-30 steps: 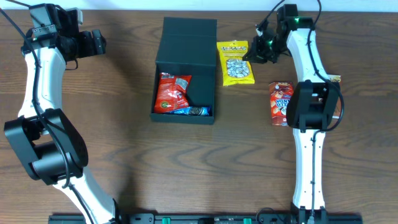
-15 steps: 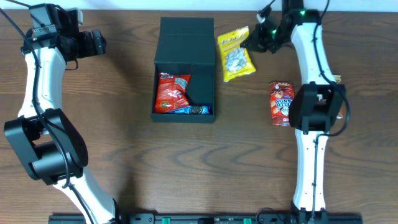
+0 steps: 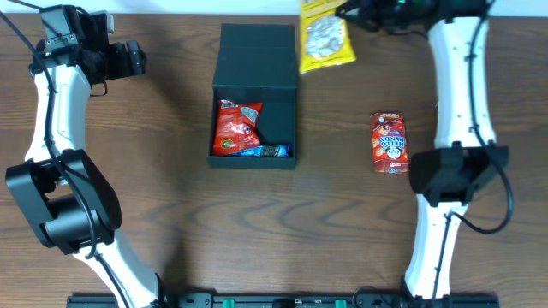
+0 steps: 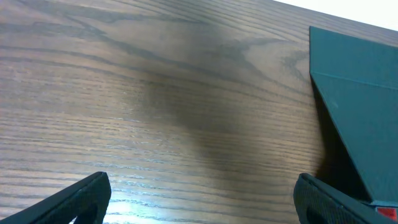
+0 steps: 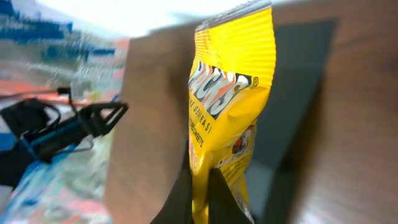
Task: Pack container
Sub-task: 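Carry the yellow bag over the black box and lower it inside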
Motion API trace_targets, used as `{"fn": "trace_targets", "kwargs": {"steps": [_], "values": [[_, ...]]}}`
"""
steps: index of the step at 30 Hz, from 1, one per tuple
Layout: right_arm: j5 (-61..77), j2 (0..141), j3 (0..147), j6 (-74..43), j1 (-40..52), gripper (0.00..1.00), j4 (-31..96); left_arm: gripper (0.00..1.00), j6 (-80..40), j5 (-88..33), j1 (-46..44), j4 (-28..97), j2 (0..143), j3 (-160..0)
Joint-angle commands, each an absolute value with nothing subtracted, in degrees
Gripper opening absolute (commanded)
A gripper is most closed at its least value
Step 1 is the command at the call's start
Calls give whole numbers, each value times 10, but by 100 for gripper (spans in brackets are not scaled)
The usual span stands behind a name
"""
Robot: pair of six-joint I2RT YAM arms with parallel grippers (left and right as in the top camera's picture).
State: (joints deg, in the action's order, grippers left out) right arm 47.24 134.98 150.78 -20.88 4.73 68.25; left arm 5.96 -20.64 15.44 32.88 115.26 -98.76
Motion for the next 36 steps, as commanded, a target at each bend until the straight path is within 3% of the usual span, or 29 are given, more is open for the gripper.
{"fn": "trace_targets", "kwargs": {"steps": [1, 8, 20, 36], "values": [[514, 1361, 1488, -258, 106, 2, 681, 95, 56, -210, 157, 327, 1158, -984], [509, 1373, 1421, -340, 180, 2, 648, 95, 56, -210, 157, 328, 1158, -984], [538, 1373, 1260, -483, 216, 2, 563, 95, 64, -210, 157, 347, 1158, -984], [476, 1373, 1158, -514, 235, 2, 473, 95, 64, -210, 157, 345, 1158, -984]]}}
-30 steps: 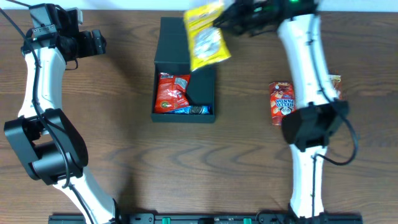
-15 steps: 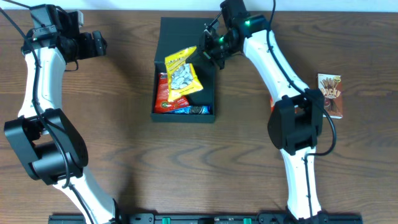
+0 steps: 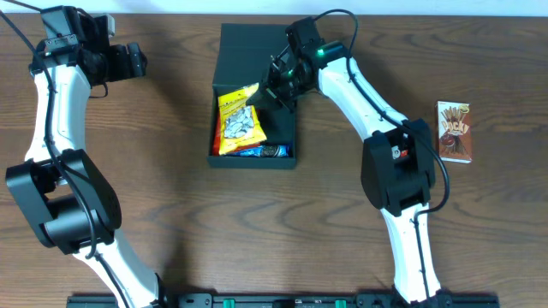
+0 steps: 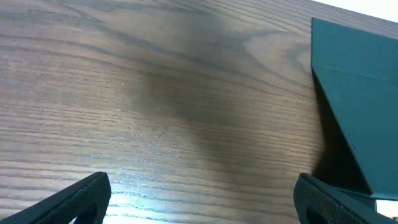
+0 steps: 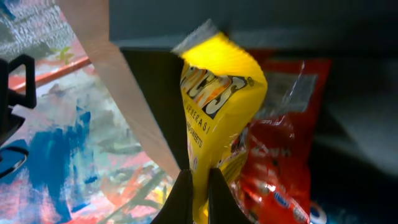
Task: Pack container
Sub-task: 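Carry the yellow bag over the black box and lower it inside, then release the yellow bag and press it flat into the box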
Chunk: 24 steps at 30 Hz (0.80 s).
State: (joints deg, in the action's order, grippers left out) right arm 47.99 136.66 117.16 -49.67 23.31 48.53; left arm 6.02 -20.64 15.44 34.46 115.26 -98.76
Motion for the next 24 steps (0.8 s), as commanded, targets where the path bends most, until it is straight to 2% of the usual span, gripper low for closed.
{"fn": "trace_targets", "kwargs": {"steps": [1, 9, 15, 16, 18, 22, 24], "values": [[475, 1373, 1152, -518, 236, 1, 466, 95, 64, -210, 157, 345, 1158, -984], [458, 1373, 1099, -558, 246, 2, 393, 95, 64, -210, 157, 345, 1158, -984], [414, 1373, 1091, -549, 257, 1, 391, 95, 64, -210, 157, 347, 1158, -984], [414, 1373, 1091, -541, 257, 3, 390, 95, 64, -210, 157, 347, 1158, -984], [428, 1373, 1091, -524, 257, 19, 384, 95, 64, -210, 157, 347, 1158, -984], [497, 1373, 1099, -477, 251, 19, 357, 95, 64, -210, 157, 349, 1158, -984], [518, 1371, 1108, -460, 249, 24, 357, 95, 64, -210, 157, 349, 1158, -984]]}}
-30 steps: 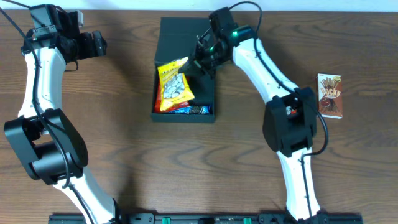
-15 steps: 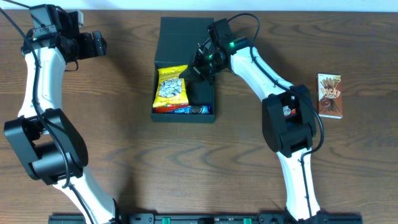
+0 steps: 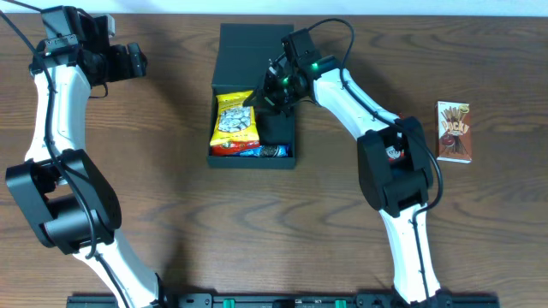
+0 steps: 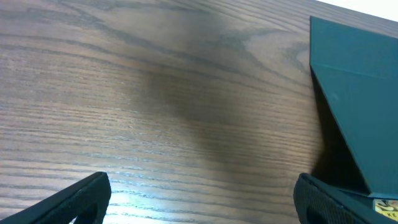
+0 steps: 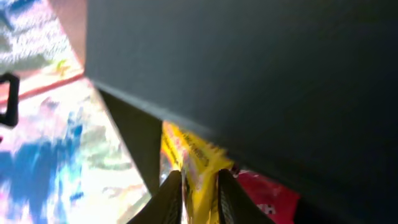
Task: Pack container
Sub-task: 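Release the yellow bag and press it flat into the box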
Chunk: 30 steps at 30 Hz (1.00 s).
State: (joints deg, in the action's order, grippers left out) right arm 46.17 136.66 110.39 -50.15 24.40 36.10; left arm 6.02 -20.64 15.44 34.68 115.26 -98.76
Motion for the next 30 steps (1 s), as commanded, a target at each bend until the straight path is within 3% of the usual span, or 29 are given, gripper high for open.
{"fn": "trace_targets", "kwargs": {"steps": [1, 10, 18, 22, 23, 28, 30], "values": [[527, 1369, 1113, -455, 248, 27, 358, 95, 64, -210, 157, 349, 1158, -984], [502, 1321, 1128, -407, 231, 55, 419, 95, 64, -210, 157, 349, 1158, -984], [439, 1252, 1129, -324, 219, 61, 466, 95, 64, -210, 157, 349, 1158, -984], [365, 1203, 1129, -229, 230, 60, 472, 95, 64, -210, 157, 349, 1158, -984], [333, 1194, 1129, -205, 236, 58, 481, 95, 64, -210, 157, 349, 1158, -984], [199, 1196, 1127, -140, 277, 3, 559, 95, 64, -210, 157, 348, 1158, -984], [199, 1209, 1127, -114, 289, 1, 569, 95, 62, -210, 157, 349, 1158, -984]]}}
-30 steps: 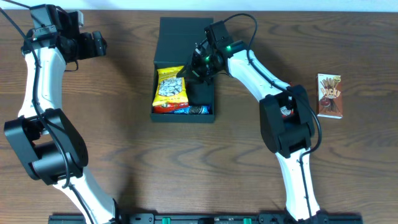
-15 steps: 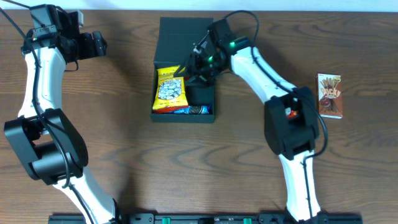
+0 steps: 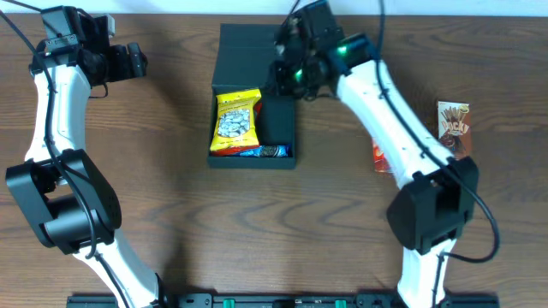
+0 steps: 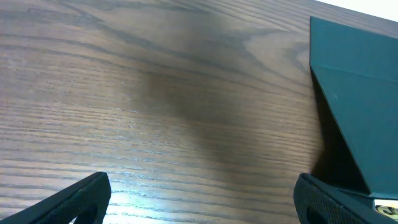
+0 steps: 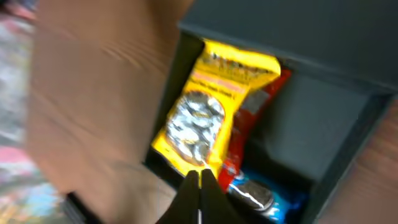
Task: Pack container
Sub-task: 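Release the yellow bag and press it flat into the box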
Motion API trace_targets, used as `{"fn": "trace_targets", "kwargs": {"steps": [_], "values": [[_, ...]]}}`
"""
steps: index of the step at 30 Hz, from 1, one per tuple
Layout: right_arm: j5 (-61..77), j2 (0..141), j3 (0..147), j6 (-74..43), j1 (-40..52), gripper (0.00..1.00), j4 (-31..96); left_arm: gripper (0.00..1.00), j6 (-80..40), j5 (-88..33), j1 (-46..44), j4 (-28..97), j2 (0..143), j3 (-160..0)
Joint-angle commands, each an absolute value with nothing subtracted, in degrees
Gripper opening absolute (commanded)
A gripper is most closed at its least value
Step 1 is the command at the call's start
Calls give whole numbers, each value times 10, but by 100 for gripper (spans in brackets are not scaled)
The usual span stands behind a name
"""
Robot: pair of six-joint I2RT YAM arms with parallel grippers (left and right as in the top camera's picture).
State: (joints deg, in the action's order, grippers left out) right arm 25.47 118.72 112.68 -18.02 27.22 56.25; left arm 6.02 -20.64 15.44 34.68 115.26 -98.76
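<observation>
The black container (image 3: pixel 280 128) stands open mid-table, its lid (image 3: pixel 255 56) folded back. A yellow snack packet (image 3: pixel 235 121) lies in its left half on top of a red packet (image 5: pixel 252 121), with a blue cookie packet (image 3: pixel 267 151) at the front. My right gripper (image 3: pixel 287 77) hovers above the box's hinge, shut with nothing in it; in its wrist view the right gripper (image 5: pixel 199 176) points down at the yellow packet (image 5: pixel 202 118). My left gripper (image 3: pixel 130 60) is open at the far left, well away from the box lid (image 4: pixel 357 106).
A brown biscuit-stick box (image 3: pixel 454 130) lies at the right of the table. A red snack box (image 3: pixel 379 156) shows partly behind the right arm. Bare wood table (image 4: pixel 174 112) lies under the left gripper.
The right gripper was down in the box with the yellow packet between its fingers. Now it is raised over the hinge, shut and empty, and the packet lies flat in the box.
The right gripper first held the yellow packet high at the table's back, with only red and blue packets in the box. Then it held the packet over the box, then low inside it. Now the packet rests there, released. The left arm stayed still.
</observation>
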Motion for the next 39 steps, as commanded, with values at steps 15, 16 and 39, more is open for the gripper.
{"fn": "trace_targets", "kwargs": {"steps": [15, 16, 39], "values": [[227, 1330, 1127, -23, 327, 1, 573, 95, 62, -210, 157, 373, 1158, -984], [225, 1331, 1127, -22, 328, 1, 575, 95, 62, -210, 157, 375, 1158, -984], [243, 1311, 1225, 9, 322, 1, 608, 95, 62, -210, 157, 375, 1158, -984]]}}
